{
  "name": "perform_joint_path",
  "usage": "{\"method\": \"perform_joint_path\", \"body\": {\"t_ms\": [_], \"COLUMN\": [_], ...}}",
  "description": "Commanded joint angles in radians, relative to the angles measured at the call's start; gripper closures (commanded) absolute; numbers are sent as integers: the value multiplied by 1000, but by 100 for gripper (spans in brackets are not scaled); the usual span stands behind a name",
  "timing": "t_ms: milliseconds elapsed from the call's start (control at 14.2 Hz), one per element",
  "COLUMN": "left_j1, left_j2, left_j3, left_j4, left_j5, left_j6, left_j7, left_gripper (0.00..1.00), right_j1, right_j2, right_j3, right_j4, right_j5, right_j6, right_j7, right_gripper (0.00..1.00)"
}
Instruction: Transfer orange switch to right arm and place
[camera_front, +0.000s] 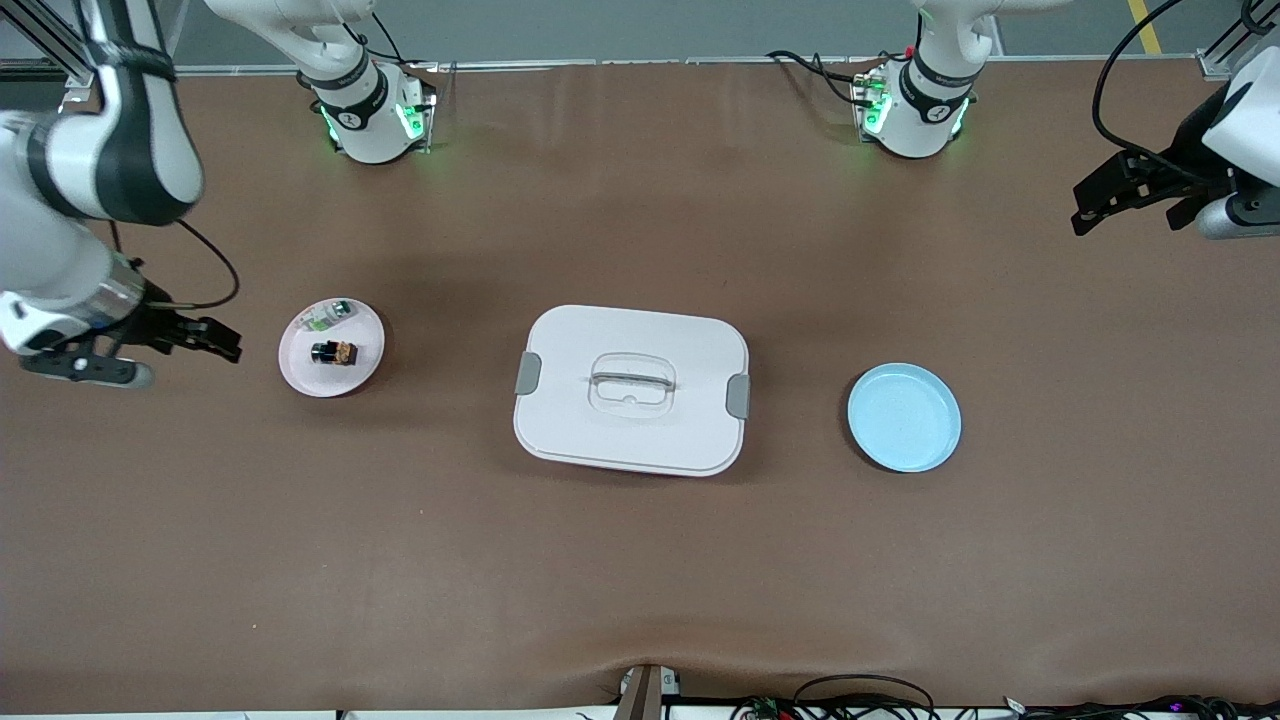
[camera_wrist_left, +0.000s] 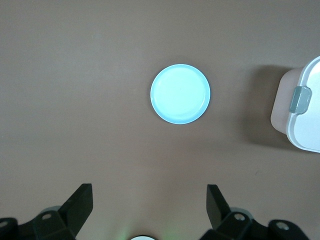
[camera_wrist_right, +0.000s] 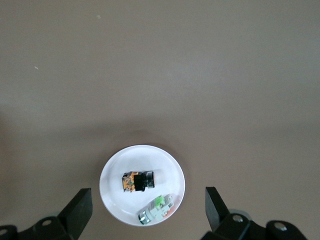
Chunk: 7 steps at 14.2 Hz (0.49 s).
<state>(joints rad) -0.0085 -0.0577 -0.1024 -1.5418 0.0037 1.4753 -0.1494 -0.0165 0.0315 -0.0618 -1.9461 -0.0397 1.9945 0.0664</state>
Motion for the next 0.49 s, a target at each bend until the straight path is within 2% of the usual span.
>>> {"method": "perform_joint_path", "body": {"t_ms": [0,211,421], "left_j1": [7,8,10], "left_j2": [10,10,10], "left_j3": [-7,-5,-5], "left_j4": [23,25,25], "left_j5": [-2,-4,-2], "left_j6": [-21,-21,-20], "left_j7": [-1,-1,-1], "left_gripper": [0,0,0], "right_j1": [7,13,13], "right_j2": [18,16,10], "right_j3": [4,4,5], "right_j4": [128,225,276], "right_j5": [20,20,20], "right_j6": [-126,-267,-332], "right_j7": [-16,-11,-19], "right_gripper": [0,0,0]}}
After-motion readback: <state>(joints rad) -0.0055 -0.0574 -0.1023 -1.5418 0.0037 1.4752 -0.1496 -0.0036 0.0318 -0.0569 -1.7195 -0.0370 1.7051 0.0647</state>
